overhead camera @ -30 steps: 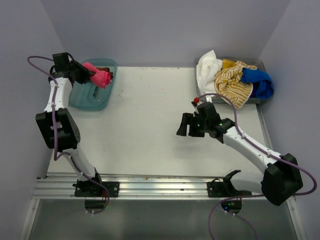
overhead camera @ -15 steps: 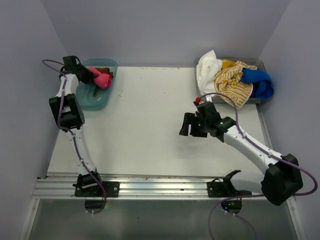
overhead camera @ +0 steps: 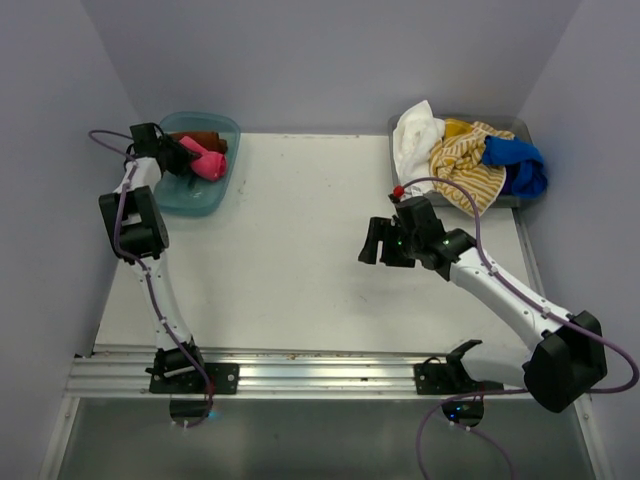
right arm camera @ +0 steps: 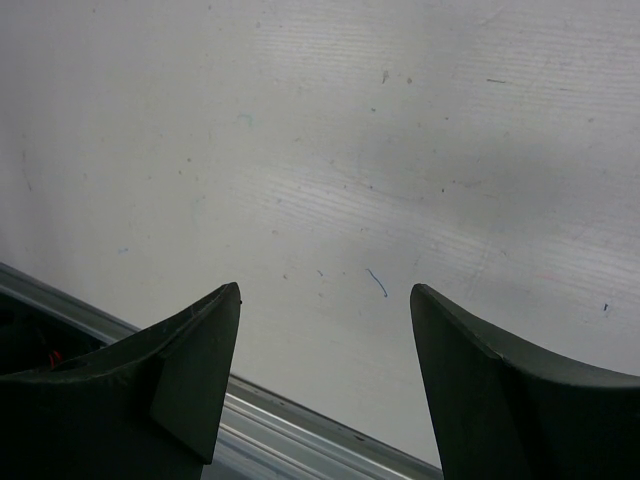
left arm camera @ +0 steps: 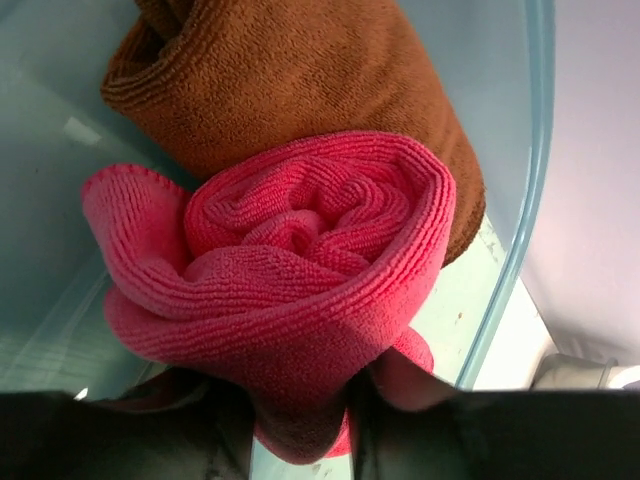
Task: Roll the towels
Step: Place the rolled towel into the container
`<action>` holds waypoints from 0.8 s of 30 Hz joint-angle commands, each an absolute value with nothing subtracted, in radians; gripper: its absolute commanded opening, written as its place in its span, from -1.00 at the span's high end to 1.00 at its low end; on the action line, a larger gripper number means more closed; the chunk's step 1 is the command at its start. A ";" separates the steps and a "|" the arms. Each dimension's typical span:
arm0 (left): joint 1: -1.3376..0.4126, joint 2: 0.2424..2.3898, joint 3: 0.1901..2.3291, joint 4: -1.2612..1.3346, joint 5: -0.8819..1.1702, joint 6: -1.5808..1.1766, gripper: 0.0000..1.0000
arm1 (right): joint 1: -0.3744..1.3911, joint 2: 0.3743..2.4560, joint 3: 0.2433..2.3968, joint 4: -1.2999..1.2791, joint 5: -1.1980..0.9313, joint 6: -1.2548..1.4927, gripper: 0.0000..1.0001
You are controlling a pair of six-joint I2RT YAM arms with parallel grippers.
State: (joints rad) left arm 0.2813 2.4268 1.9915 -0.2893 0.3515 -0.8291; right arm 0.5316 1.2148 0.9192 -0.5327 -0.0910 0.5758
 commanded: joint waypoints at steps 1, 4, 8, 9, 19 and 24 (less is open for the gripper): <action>0.293 2.373 1.901 -0.302 0.301 -0.830 0.13 | 0.535 1.192 0.954 -0.545 -0.072 0.583 -0.45; 0.293 2.356 1.884 -0.305 0.288 -0.830 -0.11 | 0.534 1.187 0.953 -0.543 -0.075 0.584 -0.45; 0.295 2.338 1.873 -0.319 0.276 -0.839 -0.16 | 0.535 1.172 0.950 -0.548 -0.075 0.588 -0.45; 0.295 2.332 1.861 -0.313 0.278 -0.844 -0.17 | 0.535 1.169 0.948 -0.549 -0.074 0.588 -0.45; 0.301 2.201 1.724 -0.242 0.316 -0.884 -0.51 | 0.537 1.143 0.942 -0.555 -0.074 0.591 -0.45; 0.310 2.145 1.697 -0.236 0.319 -0.885 -0.64 | 0.543 1.132 0.945 -0.561 -0.069 0.592 -0.45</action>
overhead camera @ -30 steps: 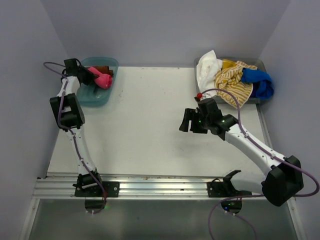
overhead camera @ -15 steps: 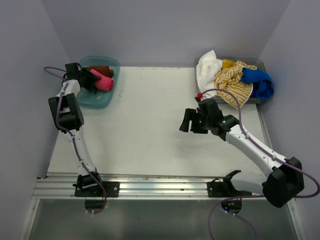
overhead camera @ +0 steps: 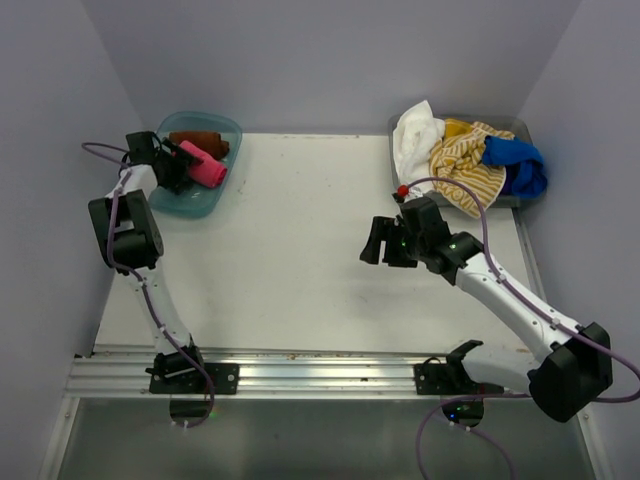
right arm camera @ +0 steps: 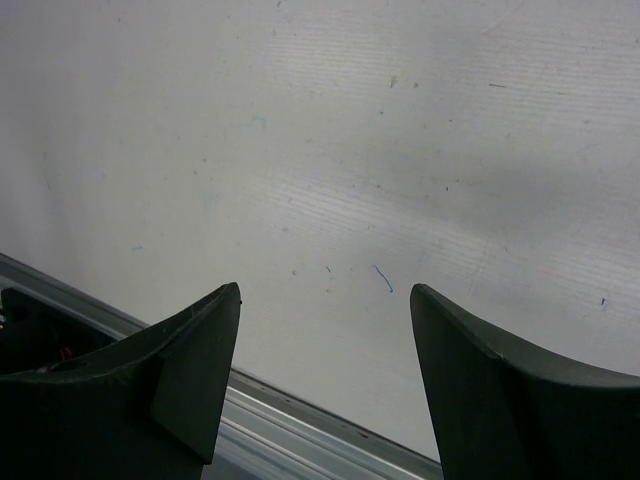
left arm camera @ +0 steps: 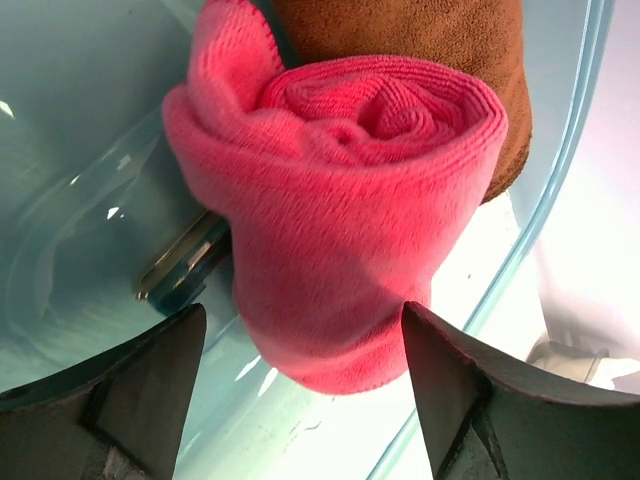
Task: Roll the towels
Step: Place the rolled towel into the container
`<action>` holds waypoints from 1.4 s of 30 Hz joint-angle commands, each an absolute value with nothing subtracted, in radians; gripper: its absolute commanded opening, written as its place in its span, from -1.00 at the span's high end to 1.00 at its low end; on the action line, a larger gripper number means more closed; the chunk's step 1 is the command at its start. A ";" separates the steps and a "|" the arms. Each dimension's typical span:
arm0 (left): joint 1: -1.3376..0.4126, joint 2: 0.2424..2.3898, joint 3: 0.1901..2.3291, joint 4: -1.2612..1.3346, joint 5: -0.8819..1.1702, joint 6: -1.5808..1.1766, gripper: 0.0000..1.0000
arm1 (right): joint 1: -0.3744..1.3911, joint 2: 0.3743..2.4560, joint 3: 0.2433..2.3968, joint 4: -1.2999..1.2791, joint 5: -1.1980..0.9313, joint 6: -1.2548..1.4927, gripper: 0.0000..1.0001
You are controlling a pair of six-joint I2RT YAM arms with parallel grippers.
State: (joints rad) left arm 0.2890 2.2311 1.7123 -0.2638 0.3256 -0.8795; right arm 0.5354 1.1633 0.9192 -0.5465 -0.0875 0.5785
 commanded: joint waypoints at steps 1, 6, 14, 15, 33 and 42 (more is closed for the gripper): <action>0.313 2.135 1.689 -0.232 0.319 -0.885 -0.65 | 0.542 1.134 0.945 -0.558 -0.071 0.594 -0.45; 0.318 2.071 1.654 -0.222 0.311 -0.881 -0.65 | 0.548 1.126 0.943 -0.558 -0.072 0.600 -0.45; 0.318 2.029 1.649 -0.186 0.333 -0.876 -0.45 | 0.554 1.123 0.940 -0.551 -0.069 0.609 -0.45; 0.318 2.046 1.655 -0.180 0.344 -0.877 -0.37 | 0.554 1.124 0.940 -0.551 -0.068 0.609 -0.45; 0.282 2.191 1.717 0.091 0.526 -0.916 -0.04 | 0.571 1.172 0.953 -0.535 -0.066 0.612 -0.45; 0.272 2.171 1.710 0.078 0.563 -0.891 0.00 | 0.577 1.192 0.959 -0.528 -0.072 0.609 -0.45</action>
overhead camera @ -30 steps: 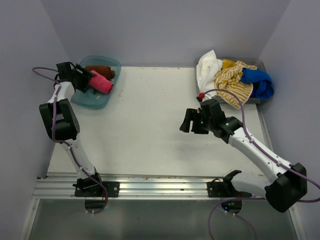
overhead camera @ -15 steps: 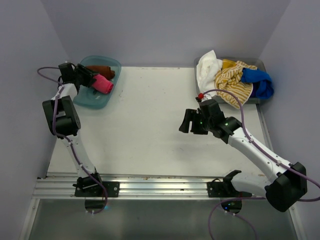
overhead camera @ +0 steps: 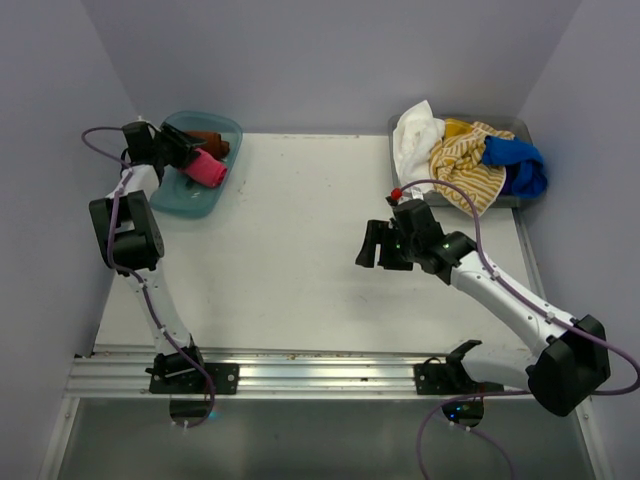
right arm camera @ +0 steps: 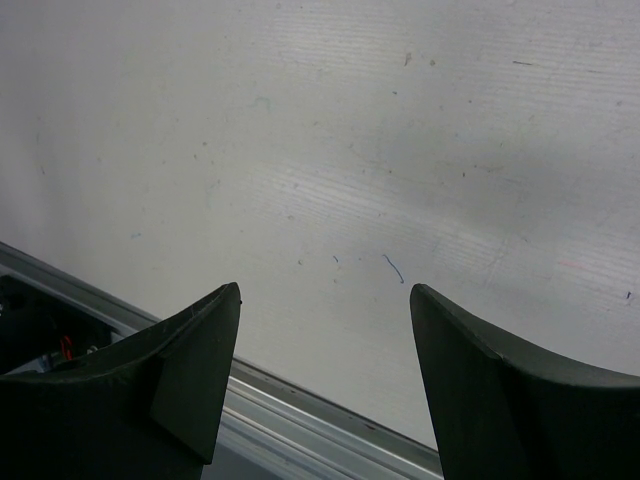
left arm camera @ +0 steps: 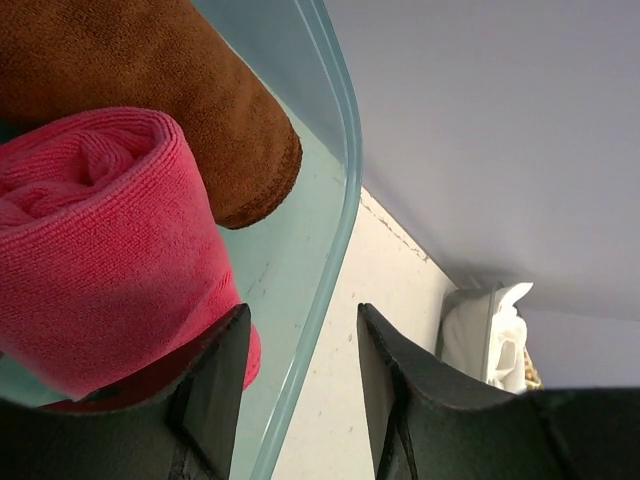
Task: Roll the towels
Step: Place the rolled towel into the container
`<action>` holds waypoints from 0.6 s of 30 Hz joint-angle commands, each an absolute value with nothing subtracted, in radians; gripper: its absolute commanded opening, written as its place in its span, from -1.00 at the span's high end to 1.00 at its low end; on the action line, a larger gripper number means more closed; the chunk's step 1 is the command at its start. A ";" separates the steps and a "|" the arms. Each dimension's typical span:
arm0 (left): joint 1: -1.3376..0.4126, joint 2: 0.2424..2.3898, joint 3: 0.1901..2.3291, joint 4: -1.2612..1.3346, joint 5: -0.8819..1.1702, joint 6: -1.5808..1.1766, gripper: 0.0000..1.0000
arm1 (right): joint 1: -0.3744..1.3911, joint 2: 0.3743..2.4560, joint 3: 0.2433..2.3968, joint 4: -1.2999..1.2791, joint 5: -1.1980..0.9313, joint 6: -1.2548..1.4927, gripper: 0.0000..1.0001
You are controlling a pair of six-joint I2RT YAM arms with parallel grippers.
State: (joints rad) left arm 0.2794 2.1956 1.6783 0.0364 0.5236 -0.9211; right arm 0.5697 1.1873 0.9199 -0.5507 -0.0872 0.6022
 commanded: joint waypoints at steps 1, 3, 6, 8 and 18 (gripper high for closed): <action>0.270 2.161 1.688 0.081 0.561 -0.887 0.00 | 0.578 1.193 0.959 -0.528 -0.072 0.609 -0.45; 0.262 2.148 1.677 0.091 0.539 -0.870 0.00 | 0.578 1.195 0.959 -0.525 -0.074 0.609 -0.45; 0.258 2.175 1.713 0.080 0.534 -0.862 0.00 | 0.580 1.201 0.965 -0.531 -0.074 0.603 -0.45; 0.256 2.200 1.746 0.074 0.517 -0.856 0.00 | 0.581 1.200 0.965 -0.531 -0.075 0.601 -0.45; 0.270 2.312 1.825 0.043 0.434 -0.844 0.00 | 0.583 1.201 0.979 -0.548 -0.066 0.594 -0.45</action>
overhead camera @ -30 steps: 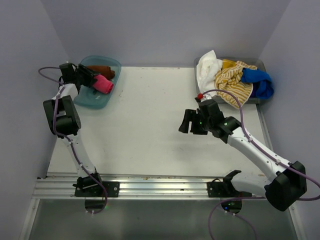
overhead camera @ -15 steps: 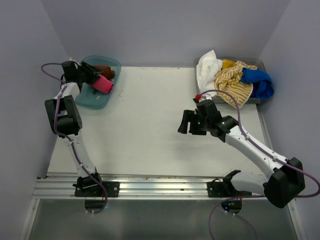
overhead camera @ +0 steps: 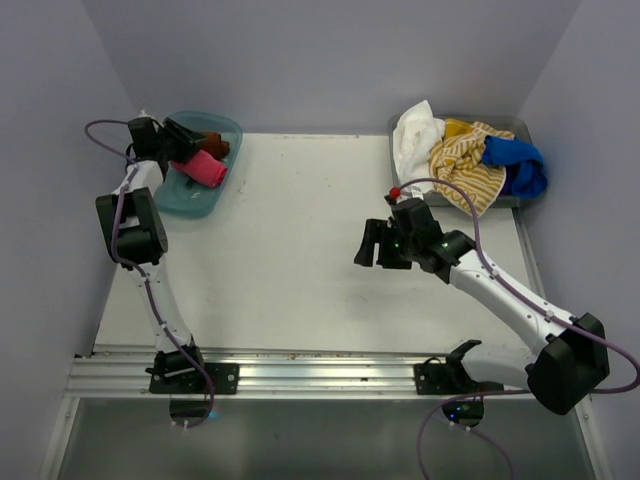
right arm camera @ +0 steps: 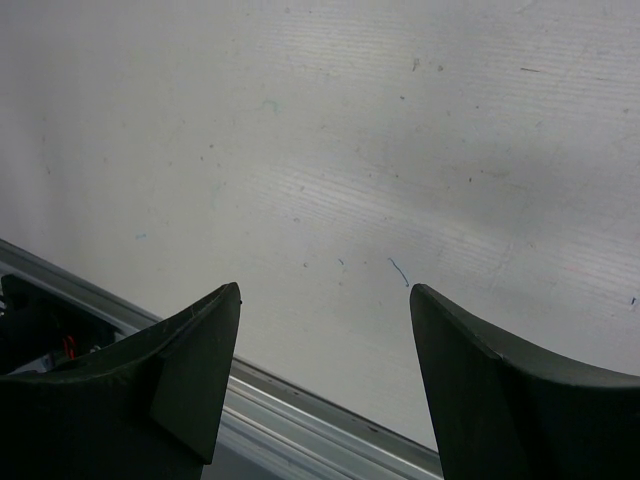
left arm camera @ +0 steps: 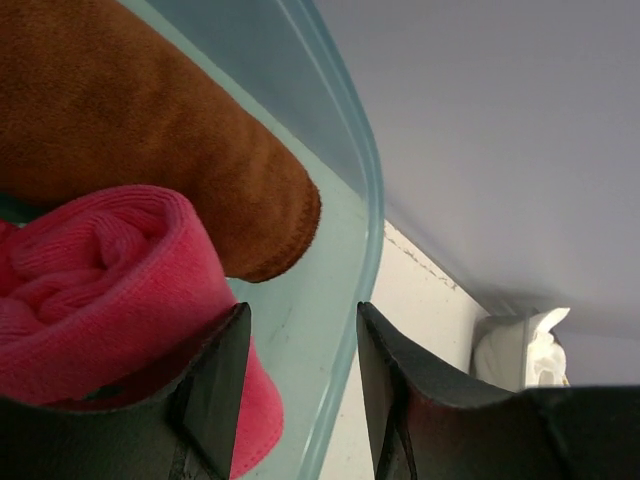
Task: Roll the towels
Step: Place the rolled towel into the container
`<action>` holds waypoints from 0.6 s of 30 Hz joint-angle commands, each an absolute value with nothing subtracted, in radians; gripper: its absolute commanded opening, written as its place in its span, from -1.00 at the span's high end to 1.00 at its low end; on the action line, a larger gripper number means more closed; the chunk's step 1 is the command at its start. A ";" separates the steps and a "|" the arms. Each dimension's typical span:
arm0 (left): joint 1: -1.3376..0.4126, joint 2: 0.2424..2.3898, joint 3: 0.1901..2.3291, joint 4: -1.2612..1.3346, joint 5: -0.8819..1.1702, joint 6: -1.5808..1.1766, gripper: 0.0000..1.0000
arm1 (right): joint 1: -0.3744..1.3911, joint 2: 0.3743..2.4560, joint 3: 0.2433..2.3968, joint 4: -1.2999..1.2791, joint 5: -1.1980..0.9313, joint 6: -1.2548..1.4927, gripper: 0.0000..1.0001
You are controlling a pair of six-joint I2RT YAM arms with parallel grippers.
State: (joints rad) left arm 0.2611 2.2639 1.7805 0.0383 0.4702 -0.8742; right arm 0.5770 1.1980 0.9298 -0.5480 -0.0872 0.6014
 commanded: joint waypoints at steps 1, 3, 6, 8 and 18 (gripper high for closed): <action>0.271 2.316 1.833 0.037 0.430 -0.844 0.01 | 0.581 1.203 0.979 -0.549 -0.064 0.591 -0.45; 0.276 2.318 1.832 0.028 0.417 -0.839 0.02 | 0.583 1.204 0.980 -0.554 -0.060 0.589 -0.45; 0.290 2.290 1.798 0.041 0.387 -0.839 0.02 | 0.583 1.206 0.979 -0.551 -0.058 0.588 -0.45; 0.305 2.273 1.770 0.049 0.370 -0.844 0.02 | 0.583 1.210 0.977 -0.551 -0.063 0.588 -0.45; 0.330 2.255 1.689 0.074 0.270 -0.922 0.03 | 0.583 1.204 0.974 -0.551 -0.060 0.592 -0.45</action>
State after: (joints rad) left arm 0.3138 2.2894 1.7309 0.0723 0.3630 -0.9020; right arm 0.5777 1.2072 0.9348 -0.5529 -0.0719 0.5980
